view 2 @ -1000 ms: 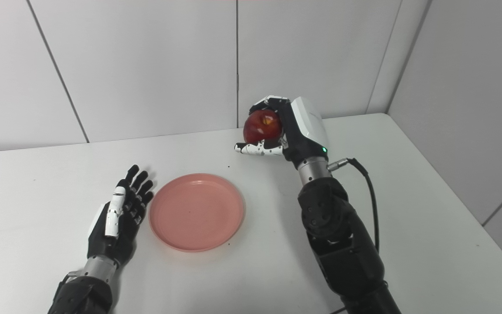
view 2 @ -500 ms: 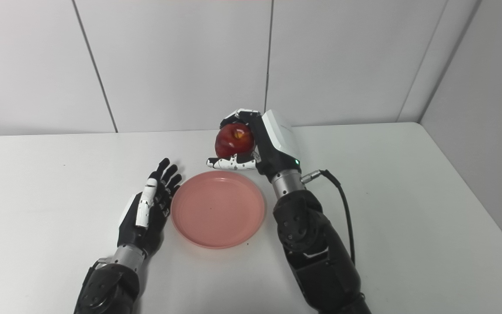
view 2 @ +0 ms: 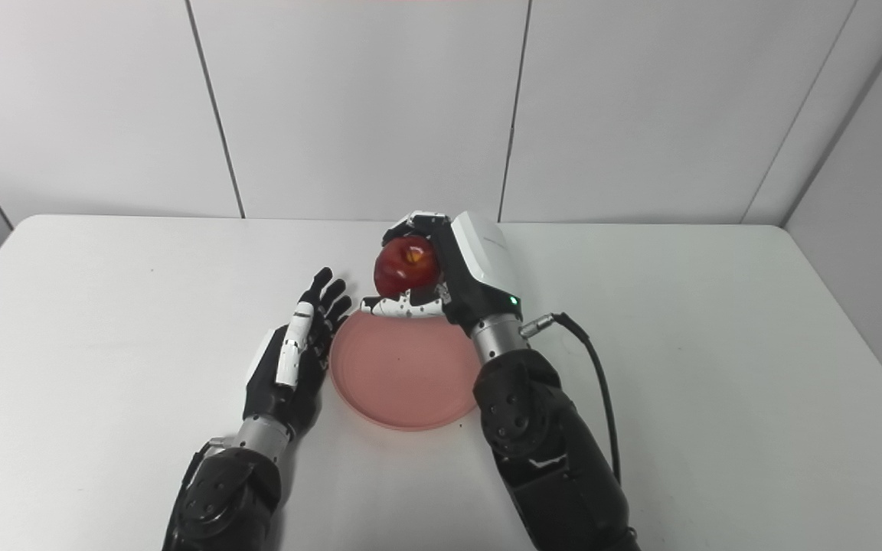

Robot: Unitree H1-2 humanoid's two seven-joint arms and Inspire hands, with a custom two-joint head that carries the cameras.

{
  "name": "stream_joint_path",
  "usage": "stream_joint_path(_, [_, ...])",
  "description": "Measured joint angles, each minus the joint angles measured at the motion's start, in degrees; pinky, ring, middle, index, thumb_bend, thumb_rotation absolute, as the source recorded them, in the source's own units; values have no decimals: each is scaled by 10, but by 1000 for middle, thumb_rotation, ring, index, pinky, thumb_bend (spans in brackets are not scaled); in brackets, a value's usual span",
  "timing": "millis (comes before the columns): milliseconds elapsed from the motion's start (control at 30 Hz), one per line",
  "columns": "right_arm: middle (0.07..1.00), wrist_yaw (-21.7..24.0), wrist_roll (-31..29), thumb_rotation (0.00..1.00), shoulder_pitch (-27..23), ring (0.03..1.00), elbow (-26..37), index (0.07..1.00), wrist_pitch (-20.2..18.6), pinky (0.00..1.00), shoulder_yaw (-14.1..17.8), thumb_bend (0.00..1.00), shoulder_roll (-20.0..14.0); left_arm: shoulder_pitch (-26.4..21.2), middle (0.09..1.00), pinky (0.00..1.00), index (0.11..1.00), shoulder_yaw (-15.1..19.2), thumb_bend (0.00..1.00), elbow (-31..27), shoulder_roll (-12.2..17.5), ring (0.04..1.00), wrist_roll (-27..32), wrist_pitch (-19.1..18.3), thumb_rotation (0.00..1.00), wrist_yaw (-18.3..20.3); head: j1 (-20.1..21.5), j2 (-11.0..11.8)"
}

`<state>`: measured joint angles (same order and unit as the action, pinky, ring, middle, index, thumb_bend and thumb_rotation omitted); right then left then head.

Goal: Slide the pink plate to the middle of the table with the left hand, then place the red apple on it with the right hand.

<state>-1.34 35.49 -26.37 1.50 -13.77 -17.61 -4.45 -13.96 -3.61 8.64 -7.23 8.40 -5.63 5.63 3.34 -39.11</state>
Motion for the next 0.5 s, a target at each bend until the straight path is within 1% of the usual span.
stream_joint_path(233, [441, -17, 2, 137, 9, 352, -49, 484, 8, 270, -5, 521, 7, 2, 987, 990, 975, 1, 403, 4, -4, 981, -1, 15, 1000, -6, -4, -2])
stream_joint_path(500, [439, -17, 0, 135, 25, 342, -70, 484, 8, 258, -7, 520, 8, 3, 984, 988, 970, 7, 389, 8, -11, 979, -1, 24, 1000, -10, -4, -3])
